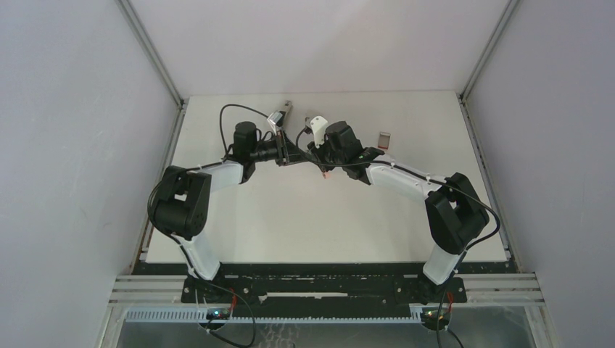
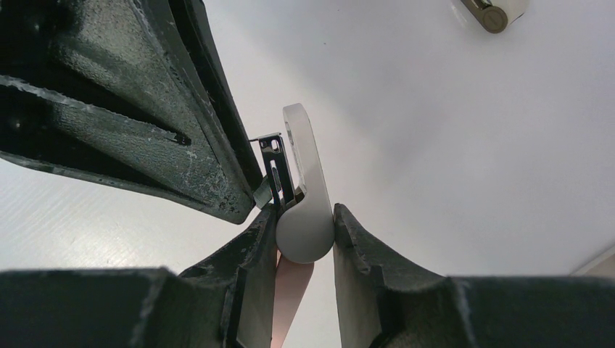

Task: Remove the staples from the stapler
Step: Unload the staple at the center of the board.

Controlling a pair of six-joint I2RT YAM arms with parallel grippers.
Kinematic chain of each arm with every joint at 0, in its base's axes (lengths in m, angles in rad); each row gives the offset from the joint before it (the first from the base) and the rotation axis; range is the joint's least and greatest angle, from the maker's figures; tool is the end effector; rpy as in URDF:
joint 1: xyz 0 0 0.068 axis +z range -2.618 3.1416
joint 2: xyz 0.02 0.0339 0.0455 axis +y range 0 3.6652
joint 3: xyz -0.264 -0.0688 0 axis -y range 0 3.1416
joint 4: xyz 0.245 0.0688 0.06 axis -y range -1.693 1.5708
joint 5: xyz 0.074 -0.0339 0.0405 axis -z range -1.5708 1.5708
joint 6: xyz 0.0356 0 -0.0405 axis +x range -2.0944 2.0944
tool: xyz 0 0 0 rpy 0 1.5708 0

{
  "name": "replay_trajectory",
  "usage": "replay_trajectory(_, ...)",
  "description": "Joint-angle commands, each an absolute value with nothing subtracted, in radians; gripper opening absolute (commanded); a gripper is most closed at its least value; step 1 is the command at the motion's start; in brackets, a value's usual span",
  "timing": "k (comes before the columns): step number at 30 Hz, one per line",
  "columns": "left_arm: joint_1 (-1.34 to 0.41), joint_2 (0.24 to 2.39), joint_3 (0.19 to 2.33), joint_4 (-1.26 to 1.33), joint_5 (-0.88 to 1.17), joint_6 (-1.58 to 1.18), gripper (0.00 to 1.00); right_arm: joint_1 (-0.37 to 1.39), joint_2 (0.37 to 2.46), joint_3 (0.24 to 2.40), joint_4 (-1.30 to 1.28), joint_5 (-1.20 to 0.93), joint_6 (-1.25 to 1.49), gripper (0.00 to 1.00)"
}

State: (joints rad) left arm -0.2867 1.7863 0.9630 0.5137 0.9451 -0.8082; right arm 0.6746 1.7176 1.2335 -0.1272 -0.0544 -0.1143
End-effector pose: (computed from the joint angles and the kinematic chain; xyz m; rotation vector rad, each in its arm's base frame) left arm 0.3538 -0.1344 0.2036 0.2005 2.0728 -1.5930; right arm 0.3058 0.2470 0.2509 -0.8765 2.0244 0.3750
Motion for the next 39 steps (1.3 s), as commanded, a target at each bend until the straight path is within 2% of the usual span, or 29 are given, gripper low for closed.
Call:
replay_trajectory(1,-0.283,1.779,0.955,0.535,0.943,-0.787,0.25,0.678,1.686,1.261,-0.094,-0.065,-0.097,0.16)
replay_trajectory(19,-0.283,1.781,0.956,0.511,0.93,-0.775,0.25,0.668,1.672,1.261,-0.094,-0.088,-0.064,0.17)
replay_trajectory(34,-0.282,1.78,0.957,0.506,0.919,-0.781,0.2,0.685,1.677,1.261,-0.094,-0.073,-0.069,0.17)
replay_trajectory(39,-0.284,1.782,0.96,0.5,0.914,-0.782,0.23,0.696,1.675,1.261,-0.089,-0.036,-0.066,0.17)
